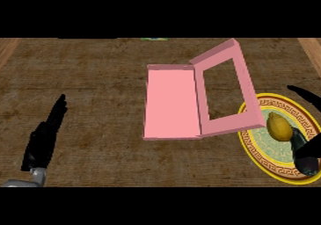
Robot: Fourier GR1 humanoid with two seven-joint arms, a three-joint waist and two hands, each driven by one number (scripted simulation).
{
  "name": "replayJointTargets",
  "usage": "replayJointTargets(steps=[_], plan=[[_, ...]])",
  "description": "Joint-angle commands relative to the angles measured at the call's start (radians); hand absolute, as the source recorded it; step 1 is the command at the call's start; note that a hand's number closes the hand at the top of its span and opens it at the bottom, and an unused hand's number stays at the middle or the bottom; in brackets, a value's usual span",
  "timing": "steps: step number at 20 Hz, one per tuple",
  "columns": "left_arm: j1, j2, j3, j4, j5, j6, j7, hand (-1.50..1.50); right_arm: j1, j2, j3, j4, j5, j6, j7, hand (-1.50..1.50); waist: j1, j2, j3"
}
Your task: Pick the lemon from the plate and place it in the cardboard box
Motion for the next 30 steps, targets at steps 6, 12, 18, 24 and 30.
replayJointTargets(steps=[6,12,18,24,30], plan=[[0.024,-0.036,0.054,-0.038,-0.059,-0.042,0.022,0.00,0.094,0.072,-0.033,0.004,0.150,0.015,-0.024,-1.50,-0.003,0.000,0.000],[0.021,-0.065,0.114,0.010,-0.068,-0.118,-0.023,0.00,0.099,0.135,-0.081,0.013,0.213,0.027,-0.066,-1.50,-0.003,0.000,0.000],[0.078,-0.112,0.111,-0.112,-0.146,-0.103,0.051,0.00,0.025,0.206,-0.115,0.064,0.276,0.053,-0.054,-1.50,0.001,0.000,0.000],[0.067,-0.150,0.124,-0.113,-0.186,-0.132,0.055,0.00,0.099,0.259,-0.124,0.050,0.341,0.024,-0.114,-1.50,-0.002,0.000,0.000],[0.037,-0.127,0.223,-0.046,-0.144,-0.214,-0.001,0.00,-0.027,0.284,-0.157,0.088,0.351,0.113,-0.043,-1.50,0.001,0.000,0.000]])
